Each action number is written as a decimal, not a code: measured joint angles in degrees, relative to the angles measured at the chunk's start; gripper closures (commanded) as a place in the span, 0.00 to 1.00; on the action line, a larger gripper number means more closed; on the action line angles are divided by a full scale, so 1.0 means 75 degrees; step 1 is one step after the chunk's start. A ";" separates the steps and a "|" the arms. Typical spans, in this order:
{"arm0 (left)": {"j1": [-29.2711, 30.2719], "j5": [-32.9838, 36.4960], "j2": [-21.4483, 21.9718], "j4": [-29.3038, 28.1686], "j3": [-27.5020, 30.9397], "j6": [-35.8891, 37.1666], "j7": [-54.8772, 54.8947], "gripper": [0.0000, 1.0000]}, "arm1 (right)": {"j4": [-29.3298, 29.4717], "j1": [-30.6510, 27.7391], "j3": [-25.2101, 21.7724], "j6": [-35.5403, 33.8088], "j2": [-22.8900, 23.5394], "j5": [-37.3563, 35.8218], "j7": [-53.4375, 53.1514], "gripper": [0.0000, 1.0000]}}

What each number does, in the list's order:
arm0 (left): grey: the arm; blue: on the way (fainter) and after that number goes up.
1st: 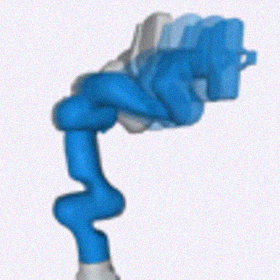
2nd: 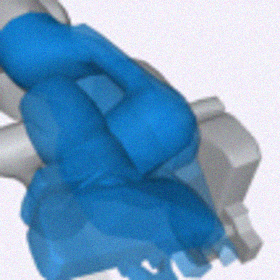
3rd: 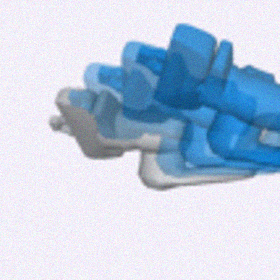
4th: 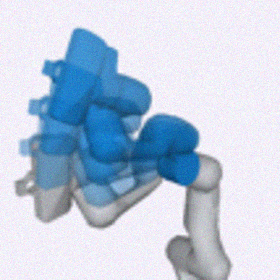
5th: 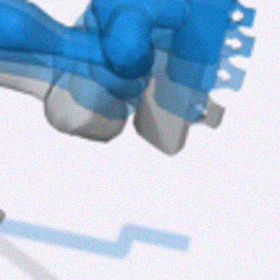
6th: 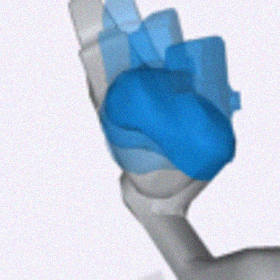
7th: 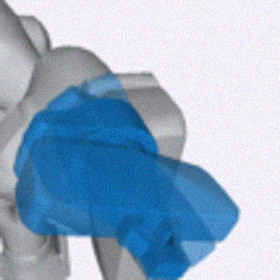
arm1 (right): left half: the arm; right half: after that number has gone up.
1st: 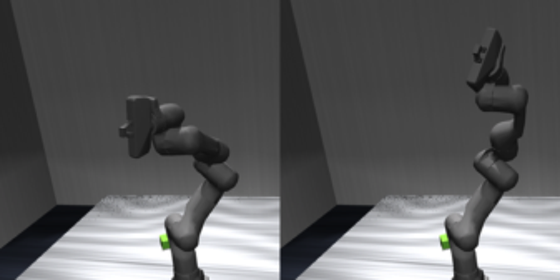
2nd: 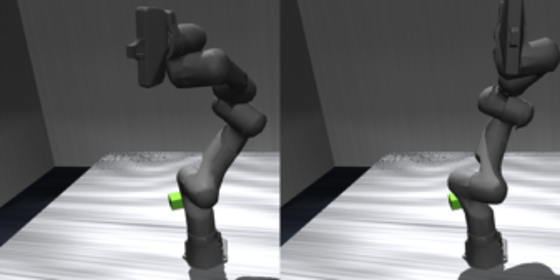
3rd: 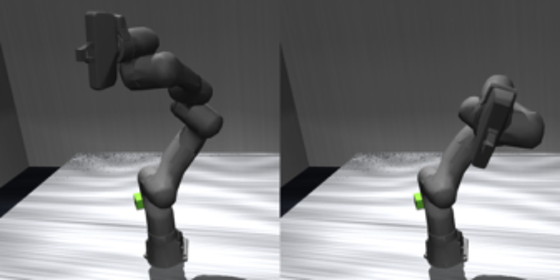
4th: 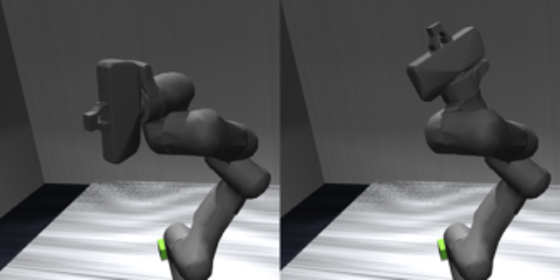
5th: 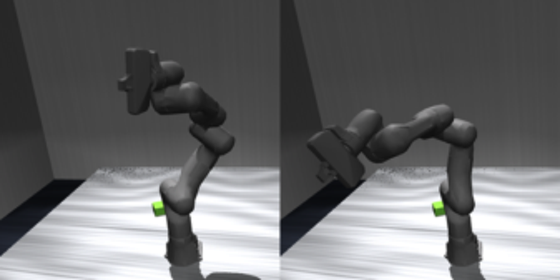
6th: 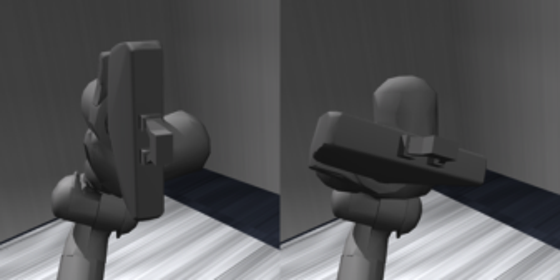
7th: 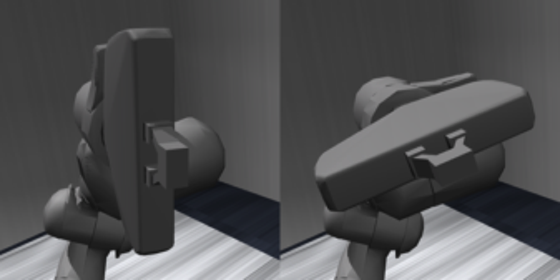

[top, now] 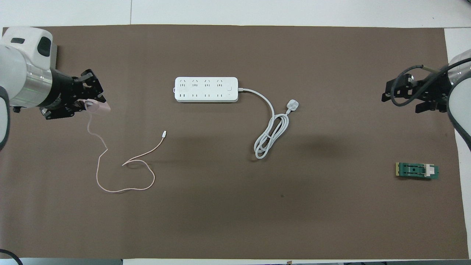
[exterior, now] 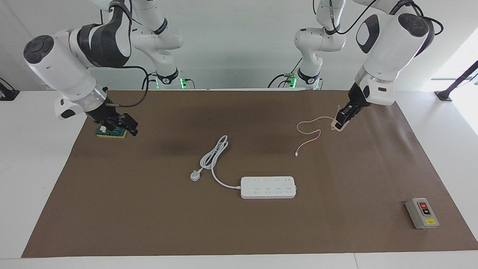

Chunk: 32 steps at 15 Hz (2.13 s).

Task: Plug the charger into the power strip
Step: 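Move the pink charger with the left gripper to the power strip's end socket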

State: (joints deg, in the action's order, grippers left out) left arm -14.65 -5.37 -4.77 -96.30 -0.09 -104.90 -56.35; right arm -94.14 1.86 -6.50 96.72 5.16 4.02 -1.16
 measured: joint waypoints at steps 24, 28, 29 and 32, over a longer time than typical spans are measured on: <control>-0.1035 0.0567 -0.3955 0.2641 0.0113 -0.0743 -0.6752 1.00 | -0.0285 -0.0296 0.0179 -0.0768 -0.1077 -0.0861 0.1577 0.00; -0.1120 0.0619 -0.3957 0.2385 0.0113 -0.0922 -0.6755 1.00 | -0.0283 -0.0296 0.0193 -0.0788 -0.1078 -0.0688 0.1396 0.00; -0.1133 0.0623 -0.3957 0.2337 0.0113 -0.0947 -0.6756 1.00 | -0.0283 -0.0296 0.0194 -0.0788 -0.1078 -0.0687 0.1384 0.00; -0.1154 0.0629 -0.3957 0.2218 0.0113 -0.0987 -0.6756 1.00 | -0.0282 -0.0295 0.0197 -0.0788 -0.1087 -0.0686 0.1379 0.00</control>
State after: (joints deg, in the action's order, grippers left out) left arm -23.31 -0.66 -34.45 -79.66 0.75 -112.30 -107.02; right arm -96.25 -0.35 -5.01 90.81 -2.99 -1.13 9.18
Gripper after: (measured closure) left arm 0.670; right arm 0.000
